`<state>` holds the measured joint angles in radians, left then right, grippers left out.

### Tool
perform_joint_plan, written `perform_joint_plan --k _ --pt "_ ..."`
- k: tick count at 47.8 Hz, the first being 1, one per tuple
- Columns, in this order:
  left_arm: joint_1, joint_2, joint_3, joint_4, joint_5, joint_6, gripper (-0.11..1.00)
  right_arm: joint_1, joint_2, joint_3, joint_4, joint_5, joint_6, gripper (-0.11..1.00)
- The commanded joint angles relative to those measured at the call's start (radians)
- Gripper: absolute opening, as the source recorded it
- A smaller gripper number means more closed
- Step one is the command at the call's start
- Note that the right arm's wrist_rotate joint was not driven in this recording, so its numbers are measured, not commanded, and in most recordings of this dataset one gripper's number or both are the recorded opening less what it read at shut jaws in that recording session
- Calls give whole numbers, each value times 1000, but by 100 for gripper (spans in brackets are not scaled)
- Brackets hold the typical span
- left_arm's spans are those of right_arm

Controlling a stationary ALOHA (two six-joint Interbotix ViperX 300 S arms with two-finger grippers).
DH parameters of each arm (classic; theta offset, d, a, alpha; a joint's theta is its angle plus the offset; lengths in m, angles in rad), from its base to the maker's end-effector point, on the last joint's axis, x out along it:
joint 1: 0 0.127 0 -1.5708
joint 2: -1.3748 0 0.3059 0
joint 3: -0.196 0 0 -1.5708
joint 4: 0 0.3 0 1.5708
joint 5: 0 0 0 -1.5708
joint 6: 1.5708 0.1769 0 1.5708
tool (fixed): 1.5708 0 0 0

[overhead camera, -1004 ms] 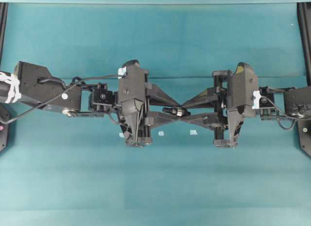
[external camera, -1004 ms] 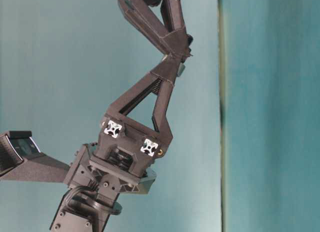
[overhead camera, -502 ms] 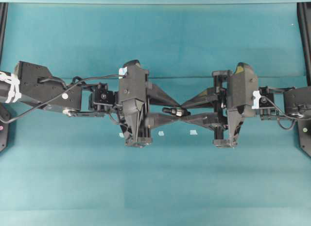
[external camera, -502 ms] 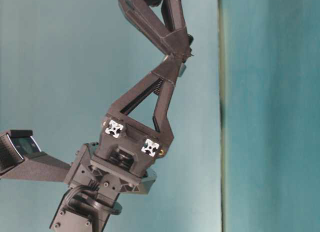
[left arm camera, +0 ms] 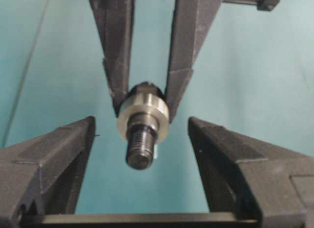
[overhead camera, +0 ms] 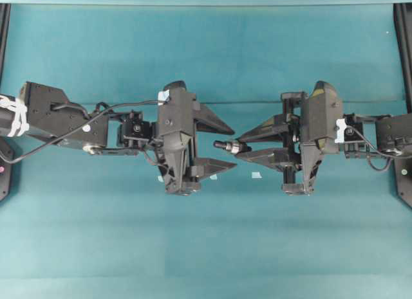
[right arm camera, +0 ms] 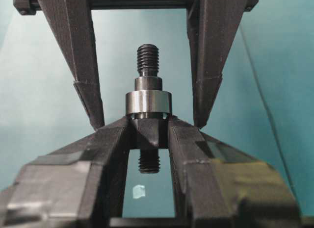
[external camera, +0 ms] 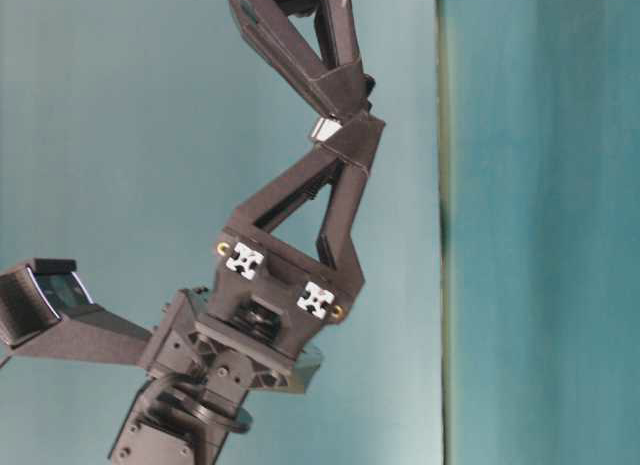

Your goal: Insert the washer onto the shaft with both hands.

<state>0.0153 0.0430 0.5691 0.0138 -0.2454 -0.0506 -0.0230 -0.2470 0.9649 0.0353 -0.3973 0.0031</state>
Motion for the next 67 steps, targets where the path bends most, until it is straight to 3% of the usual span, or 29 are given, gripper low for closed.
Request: perform_joint_plan --k 1,32,67 --pt "3 -28 6 3 -3 2 80 2 -8 -23 0 -12 0 0" --pt "3 -121 87 3 -3 9 80 2 -9 -21 0 6 0 0" --pt "3 -147 103 3 -3 3 80 2 -9 -21 0 11 0 0"
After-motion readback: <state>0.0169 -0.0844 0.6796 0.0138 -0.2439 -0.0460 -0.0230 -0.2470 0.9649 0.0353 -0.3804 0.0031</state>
